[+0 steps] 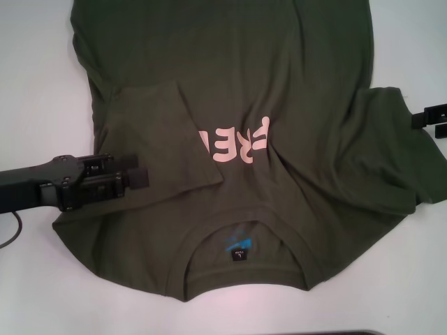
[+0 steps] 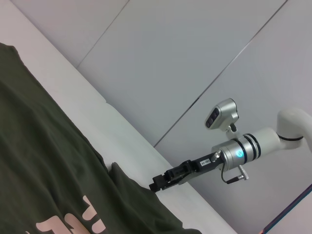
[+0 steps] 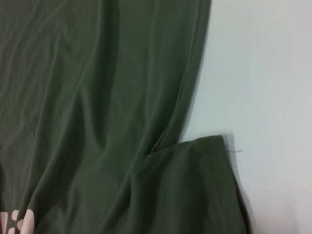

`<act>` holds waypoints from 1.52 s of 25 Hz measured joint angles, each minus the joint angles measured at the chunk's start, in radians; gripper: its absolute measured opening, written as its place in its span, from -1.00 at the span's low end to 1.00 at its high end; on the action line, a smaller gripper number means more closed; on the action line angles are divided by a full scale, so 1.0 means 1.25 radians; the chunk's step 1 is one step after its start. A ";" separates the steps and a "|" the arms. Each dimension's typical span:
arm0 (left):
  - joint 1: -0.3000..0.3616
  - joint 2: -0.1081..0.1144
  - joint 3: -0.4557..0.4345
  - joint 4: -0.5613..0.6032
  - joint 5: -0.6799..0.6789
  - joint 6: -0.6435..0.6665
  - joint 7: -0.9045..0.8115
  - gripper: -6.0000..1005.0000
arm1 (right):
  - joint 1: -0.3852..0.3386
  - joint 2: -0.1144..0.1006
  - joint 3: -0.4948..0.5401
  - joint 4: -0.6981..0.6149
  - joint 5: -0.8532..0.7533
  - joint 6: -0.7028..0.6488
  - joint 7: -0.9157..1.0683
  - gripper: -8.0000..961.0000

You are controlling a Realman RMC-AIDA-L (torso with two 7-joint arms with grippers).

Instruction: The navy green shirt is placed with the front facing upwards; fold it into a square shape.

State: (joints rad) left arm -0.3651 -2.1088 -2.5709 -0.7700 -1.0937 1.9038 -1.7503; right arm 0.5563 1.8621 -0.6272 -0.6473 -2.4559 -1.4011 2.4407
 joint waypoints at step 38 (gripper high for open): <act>0.000 0.000 -0.002 0.000 0.000 -0.010 0.000 0.22 | 0.014 0.010 -0.030 0.029 0.003 0.016 0.000 0.52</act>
State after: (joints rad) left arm -0.3649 -2.1091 -2.5740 -0.7700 -1.0937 1.8912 -1.7502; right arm 0.5735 1.8744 -0.6642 -0.6108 -2.4522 -1.3816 2.4410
